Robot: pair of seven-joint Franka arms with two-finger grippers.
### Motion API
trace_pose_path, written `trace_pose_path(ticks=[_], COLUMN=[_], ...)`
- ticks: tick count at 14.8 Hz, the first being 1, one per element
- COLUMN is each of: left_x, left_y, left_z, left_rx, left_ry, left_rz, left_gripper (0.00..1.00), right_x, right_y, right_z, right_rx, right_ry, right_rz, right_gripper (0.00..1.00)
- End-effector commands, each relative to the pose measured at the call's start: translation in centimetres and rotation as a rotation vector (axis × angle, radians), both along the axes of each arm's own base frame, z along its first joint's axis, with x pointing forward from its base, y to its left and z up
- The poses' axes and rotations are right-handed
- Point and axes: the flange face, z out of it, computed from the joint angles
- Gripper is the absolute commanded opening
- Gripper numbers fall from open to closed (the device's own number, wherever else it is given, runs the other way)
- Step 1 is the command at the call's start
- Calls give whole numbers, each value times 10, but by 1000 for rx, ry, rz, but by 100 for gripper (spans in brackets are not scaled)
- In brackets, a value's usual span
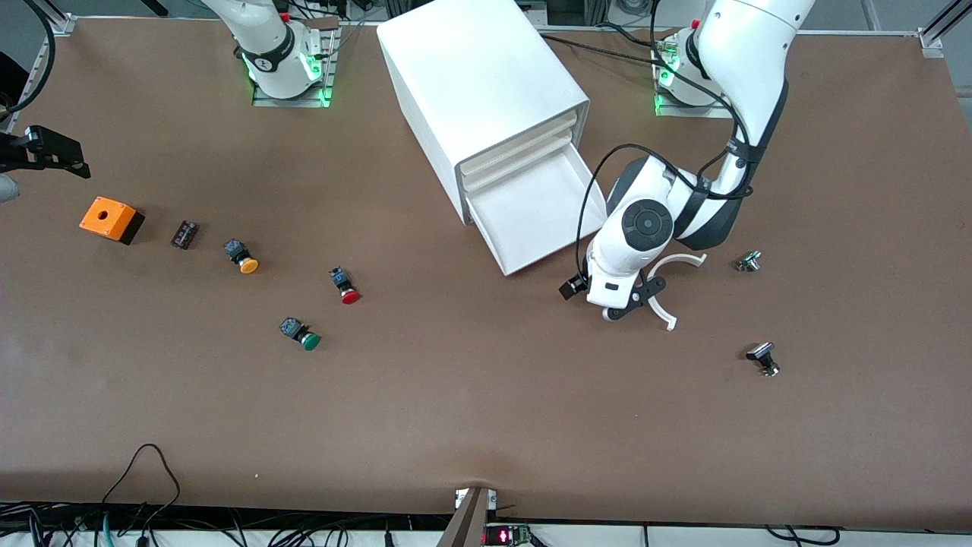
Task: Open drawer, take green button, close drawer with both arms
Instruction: 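Move the left gripper to the open drawer's front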
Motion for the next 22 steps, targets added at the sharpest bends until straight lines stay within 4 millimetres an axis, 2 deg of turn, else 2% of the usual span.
trace_pose_path(ticks=[1,3,7,9,13,14,17,20,22], left_x=[-20,-35,-80,-101,-127,-132,-154,-169,-169], left_y=[-23,-31,-56,-64,-82,-86,-99,-107,-108], left_z=[-23,-33,-41,-36,-21,-21,-27,-30,-30], left_rx=[6,18,17,-15,-61,-61,-61,-75,-77], left_ry=[28,52,114,154,237,244,276,308,307], left_rz=[12,-9,-76,-58,-42,-51,-85,-85,-86], left_gripper=[100,100,100,100,100,100,100,100,100], right_x=[-6,-4,2,-3,-1,-5,-34,-40,-40], right_y=[7,22,17,10,11,12,13,13,7], right_z=[-3,-3,3,9,6,4,-3,-10,-12], right_rx=[-3,-1,28,30,29,28,24,30,40], right_ry=[12,7,-54,-58,-64,-84,-136,-76,-65], right_rz=[26,54,40,26,29,33,37,65,102], right_gripper=[100,100,100,100,100,100,100,100,100])
